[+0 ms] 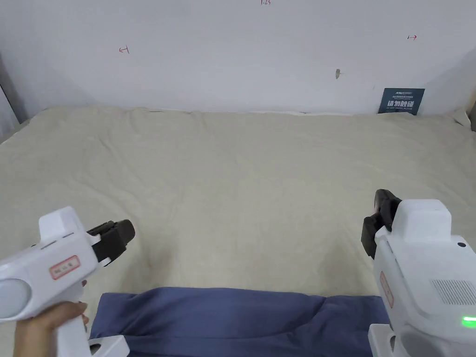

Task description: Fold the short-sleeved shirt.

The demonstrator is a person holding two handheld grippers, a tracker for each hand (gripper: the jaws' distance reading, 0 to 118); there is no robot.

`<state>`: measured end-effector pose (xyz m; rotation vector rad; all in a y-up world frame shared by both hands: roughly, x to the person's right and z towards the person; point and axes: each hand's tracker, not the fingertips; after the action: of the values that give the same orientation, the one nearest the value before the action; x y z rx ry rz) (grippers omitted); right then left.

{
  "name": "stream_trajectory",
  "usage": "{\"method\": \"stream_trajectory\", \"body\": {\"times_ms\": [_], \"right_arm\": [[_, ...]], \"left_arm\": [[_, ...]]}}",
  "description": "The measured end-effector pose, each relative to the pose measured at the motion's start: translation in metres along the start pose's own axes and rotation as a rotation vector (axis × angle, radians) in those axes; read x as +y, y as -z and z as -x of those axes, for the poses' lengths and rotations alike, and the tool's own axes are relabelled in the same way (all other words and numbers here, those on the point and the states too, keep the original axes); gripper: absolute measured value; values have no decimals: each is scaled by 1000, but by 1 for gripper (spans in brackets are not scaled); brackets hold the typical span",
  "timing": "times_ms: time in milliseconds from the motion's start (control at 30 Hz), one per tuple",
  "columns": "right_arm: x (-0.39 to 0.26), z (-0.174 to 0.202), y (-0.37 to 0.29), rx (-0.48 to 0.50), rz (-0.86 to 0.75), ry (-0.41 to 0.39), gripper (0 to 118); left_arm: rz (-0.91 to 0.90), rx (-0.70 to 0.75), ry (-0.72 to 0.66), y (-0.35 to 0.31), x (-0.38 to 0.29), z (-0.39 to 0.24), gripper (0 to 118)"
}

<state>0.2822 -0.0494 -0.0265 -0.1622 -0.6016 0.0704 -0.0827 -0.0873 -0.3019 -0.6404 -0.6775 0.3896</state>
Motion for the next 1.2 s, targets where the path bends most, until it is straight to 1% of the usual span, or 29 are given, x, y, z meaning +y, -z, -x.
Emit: {"method": "stream_trajectory", "body": {"times_ms": [67, 100, 133, 167, 300, 400, 467, 500, 533, 567, 600, 667, 700, 733, 867, 900, 1000, 1033, 1100, 1133, 1200], "right_arm": [[1, 4, 3, 6, 4, -8, 1], [0, 6, 5, 9, 4, -9, 1], [1, 8, 7, 12, 7, -11, 1], [1, 12, 9, 16, 11, -14, 1], [0, 22, 16, 27, 26, -27, 1], [-2, 29, 23, 34, 40, -38, 1], [-4, 32, 27, 38, 54, -42, 1], [-5, 34, 29, 39, 59, -42, 1], [-7, 36, 31, 39, 65, -45, 1], [-8, 38, 32, 40, 72, -48, 1], [-9, 40, 33, 40, 77, -50, 1], [-12, 43, 36, 43, 91, -53, 1], [-14, 44, 37, 42, 98, -56, 1], [-16, 45, 38, 42, 107, -60, 1], [-21, 47, 43, 40, 129, -70, 1], [-22, 47, 44, 39, 134, -72, 1], [-22, 46, 46, 36, 141, -73, 1], [-22, 46, 46, 33, 143, -75, 1], [-23, 44, 47, 30, 145, -77, 1], [-23, 43, 47, 29, 147, -76, 1], [-23, 41, 46, 26, 150, -71, 1]], "left_arm": [[85, -57, -95, 5, 6, 31, 0], [134, -90, -103, 4, 5, 38, 0], [144, -70, -107, 5, 5, 52, 0], [204, -78, -115, 9, 5, 66, 0], [282, -32, -183, 15, -3, 109, 0], [331, 12, -172, 21, -12, 132, 0], [361, 37, -171, 28, -20, 146, 4], [380, 53, -167, 31, -23, 153, 9], [392, 56, -178, 34, -26, 159, 23], [415, 59, -205, 39, -29, 165, 43], [432, 53, -222, 43, -32, 169, 60], [459, 51, -226, 51, -39, 174, 74], [471, 51, -225, 54, -42, 175, 88], [471, 47, -221, 56, -45, 175, 97], [497, 19, -223, 67, -54, 179, 96], [512, 17, -237, 70, -55, 182, 94], [539, 23, -245, 79, -63, 183, 62], [546, 44, -230, 81, -67, 183, 53], [537, 46, -204, 83, -70, 182, 48], [527, 36, -220, 83, -69, 183, 40], [532, 51, -228, 85, -72, 178, 17]]}}
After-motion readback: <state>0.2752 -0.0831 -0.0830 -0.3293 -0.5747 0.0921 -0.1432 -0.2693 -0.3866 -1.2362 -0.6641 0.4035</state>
